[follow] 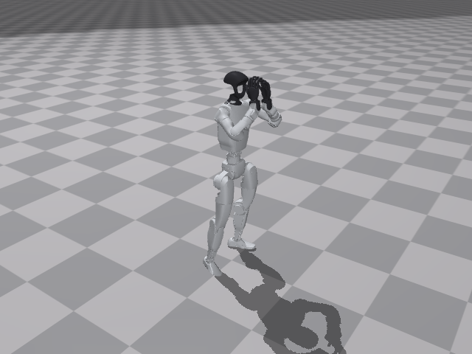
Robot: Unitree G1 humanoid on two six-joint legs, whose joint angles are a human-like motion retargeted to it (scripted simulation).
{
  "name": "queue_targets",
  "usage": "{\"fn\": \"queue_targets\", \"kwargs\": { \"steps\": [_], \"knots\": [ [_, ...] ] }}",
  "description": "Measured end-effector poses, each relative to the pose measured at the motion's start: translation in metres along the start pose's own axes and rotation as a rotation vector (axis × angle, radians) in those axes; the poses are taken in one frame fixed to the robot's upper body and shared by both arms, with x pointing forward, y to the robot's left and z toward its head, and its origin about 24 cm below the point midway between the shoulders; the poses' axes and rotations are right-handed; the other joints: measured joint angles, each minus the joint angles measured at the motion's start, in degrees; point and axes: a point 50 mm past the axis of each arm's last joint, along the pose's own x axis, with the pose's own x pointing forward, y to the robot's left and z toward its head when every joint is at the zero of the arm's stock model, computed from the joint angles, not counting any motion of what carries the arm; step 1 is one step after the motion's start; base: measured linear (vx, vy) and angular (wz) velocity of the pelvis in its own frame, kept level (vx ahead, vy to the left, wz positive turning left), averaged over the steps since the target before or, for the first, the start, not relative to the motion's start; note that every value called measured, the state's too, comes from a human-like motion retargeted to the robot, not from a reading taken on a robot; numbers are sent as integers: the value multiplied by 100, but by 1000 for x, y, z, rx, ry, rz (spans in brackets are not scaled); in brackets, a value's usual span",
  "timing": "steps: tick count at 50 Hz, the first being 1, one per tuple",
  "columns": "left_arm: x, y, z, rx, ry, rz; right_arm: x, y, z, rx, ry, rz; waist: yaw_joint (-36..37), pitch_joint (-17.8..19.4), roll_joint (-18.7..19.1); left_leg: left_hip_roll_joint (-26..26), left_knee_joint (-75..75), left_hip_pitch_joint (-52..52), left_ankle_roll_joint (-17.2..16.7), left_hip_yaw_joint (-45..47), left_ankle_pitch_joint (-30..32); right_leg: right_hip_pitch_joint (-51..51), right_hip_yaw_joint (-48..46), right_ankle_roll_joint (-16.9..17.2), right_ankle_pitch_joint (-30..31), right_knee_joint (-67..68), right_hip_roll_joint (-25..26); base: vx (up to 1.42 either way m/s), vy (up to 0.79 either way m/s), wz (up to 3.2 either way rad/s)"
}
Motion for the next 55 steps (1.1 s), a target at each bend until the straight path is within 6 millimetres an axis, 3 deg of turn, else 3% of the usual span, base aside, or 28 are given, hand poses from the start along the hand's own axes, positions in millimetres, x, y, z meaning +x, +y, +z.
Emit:
{"fn": "queue_targets", "kwargs": {
  "steps": [3, 5, 10, 12, 17, 19, 22, 24, 30, 32, 35, 37, 43, 47, 50, 55],
  "knots": [
    [-6, 33, 10, 69, -13, 75, -5, -44, -18, -138, 83, -117, 50, 70, 6, 4, 3, 13, -18, -6, -1, 16, -11, 9, 2, 8, 1, 0, 0, 0],
    [-10, 43, 11, 65, 8, 141, -11, -58, -23, -161, 139, -193, 89, 109, -10, 3, 0, 30, -21, -7, -2, 36, -15, 3, 1, 3, 1, 0, 0, 0],
    [-11, -3, -3, -43, 56, 105, -20, 8, 0, 140, 143, 0, 89, 107, -33, -11, 18, 24, 15, -10, -23, 33, -4, -5, -18, 11, -16, 0, 0, 0],
    [-16, 1, -3, 2, 47, 121, -25, 3, 0, 90, 134, -55, 111, 131, -23, -14, 23, 20, 16, -16, -22, 30, -4, 10, -14, 17, -20, 0, 0, 0],
    [-37, 43, 1, 80, 108, 229, -44, -43, -16, -40, 268, -184, 205, 264, -25, -14, 25, 34, -7, -37, -16, 44, -27, 30, -11, 45, -26, 0, 0, 0],
    [-42, 37, -1, 40, 136, 244, -48, -34, -14, 23, 299, -177, 221, 271, -55, -15, 23, 29, -9, -41, -15, 45, -30, 25, -7, 36, -26, 0, 0, 0],
    [-43, 13, -2, -52, 152, 204, -47, -1, 0, 177, 271, -58, 206, 265, -83, -21, 17, 20, -10, -44, -16, 39, -29, 18, -8, 27, -28, 0, 0, 0],
    [-43, 9, 2, -44, 127, 202, -46, 6, 9, 189, 226, -44, 194, 278, -89, -25, 12, 11, -13, -47, -13, 33, -29, 27, -1, 18, -29, 0, 0, 0],
    [-57, 47, 17, 77, 111, 258, -55, -33, 9, 73, 244, -142, 278, 363, -113, -16, -13, -15, -52, -47, 11, 14, -43, 64, 44, -19, -7, 0, 0, 0],
    [-59, 42, 16, 38, 127, 254, -54, -28, 12, 124, 248, -147, 310, 368, -141, -12, -15, -33, -51, -47, 14, -1, -45, 65, 60, -32, 1, 0, 0, 0],
    [-56, 19, 14, -51, 135, 201, -48, -1, 22, 242, 209, -46, 312, 364, -180, -19, -11, -64, -38, -55, 8, -23, -50, 65, 77, -40, -6, 0, 0, 0],
    [-56, 13, 15, -46, 115, 173, -47, 5, 27, 225, 157, -8, 309, 365, -196, -26, -10, -95, -43, -69, 12, -45, -58, 65, 88, -44, -11, 0, 0, 0],
    [-67, 37, 23, 55, 148, 85, -51, -24, 22, 104, 171, 59, 395, 431, -215, -67, -26, -171, -84, -126, 33, -72, -111, 65, 135, -87, -42, -1, 2, 3],
    [-67, 17, 17, -33, 181, 31, -43, -5, 30, 162, 101, 132, 469, 406, -259, -106, -32, -222, -97, -147, 25, -83, -131, 65, 172, -156, -68, -3, 7, 5],
    [-63, 12, 19, 11, 118, 53, -37, 3, 34, 103, 7, 84, 504, 406, -281, -128, -31, -257, -126, -153, 12, -94, -138, 65, 201, -200, -85, -2, 8, 3],
    [-63, 39, 29, 199, 60, 66, -46, -27, 23, 27, 96, 18, 578, 553, -302, -227, -29, -214, -146, -217, -29, -50, -175, 65, 205, -103, -218, -1, 12, 11]
  ]
}}
